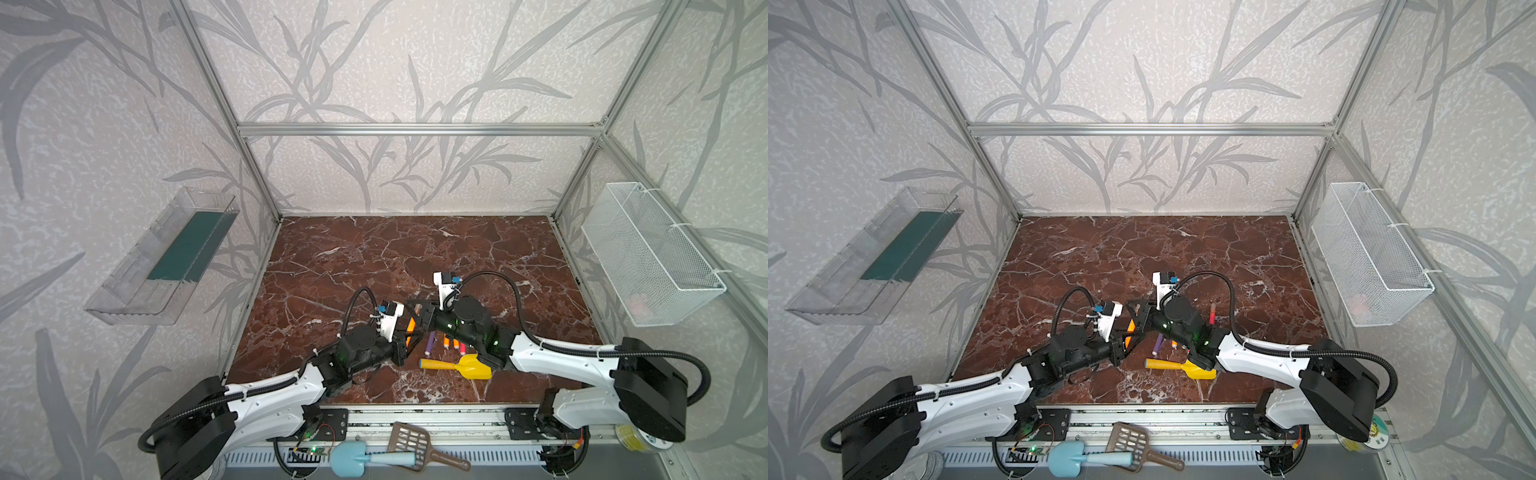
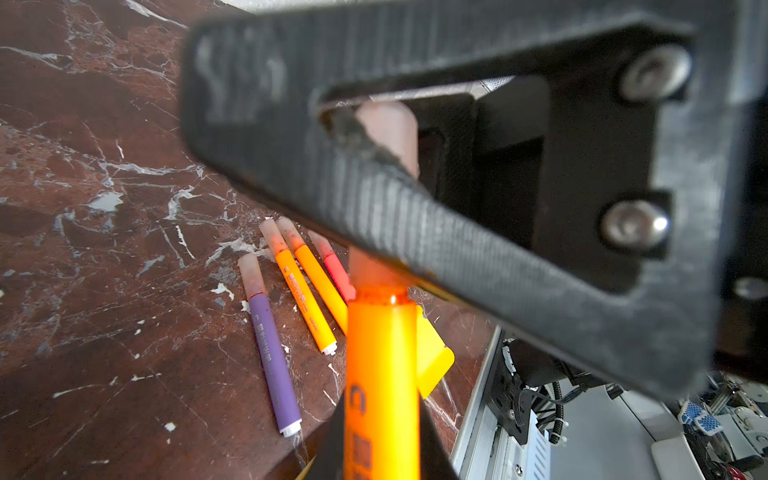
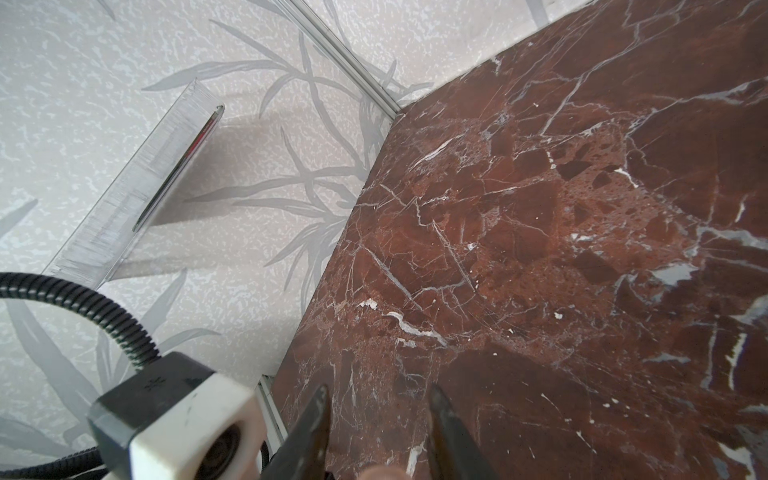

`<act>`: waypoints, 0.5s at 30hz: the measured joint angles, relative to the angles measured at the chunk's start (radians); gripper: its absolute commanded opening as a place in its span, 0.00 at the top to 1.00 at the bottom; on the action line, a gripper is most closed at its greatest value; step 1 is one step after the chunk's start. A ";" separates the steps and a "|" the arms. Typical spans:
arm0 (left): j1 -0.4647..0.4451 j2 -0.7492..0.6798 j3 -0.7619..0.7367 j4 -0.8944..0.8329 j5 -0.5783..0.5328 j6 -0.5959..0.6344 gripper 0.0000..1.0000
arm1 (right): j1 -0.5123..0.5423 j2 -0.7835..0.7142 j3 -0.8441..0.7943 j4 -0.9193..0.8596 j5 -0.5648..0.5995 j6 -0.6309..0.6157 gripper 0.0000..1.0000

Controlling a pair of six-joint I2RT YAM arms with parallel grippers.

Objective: Insert the pens into the pen caps

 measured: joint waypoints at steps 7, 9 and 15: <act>0.000 0.004 0.000 -0.003 0.003 0.000 1.00 | -0.009 0.001 0.002 0.001 -0.004 -0.001 0.62; 0.000 0.005 0.000 -0.003 0.005 0.000 1.00 | -0.011 0.000 0.003 0.000 -0.004 -0.002 0.62; 0.000 0.012 0.000 -0.003 0.010 0.000 1.00 | -0.018 -0.008 0.003 -0.009 0.000 -0.010 0.63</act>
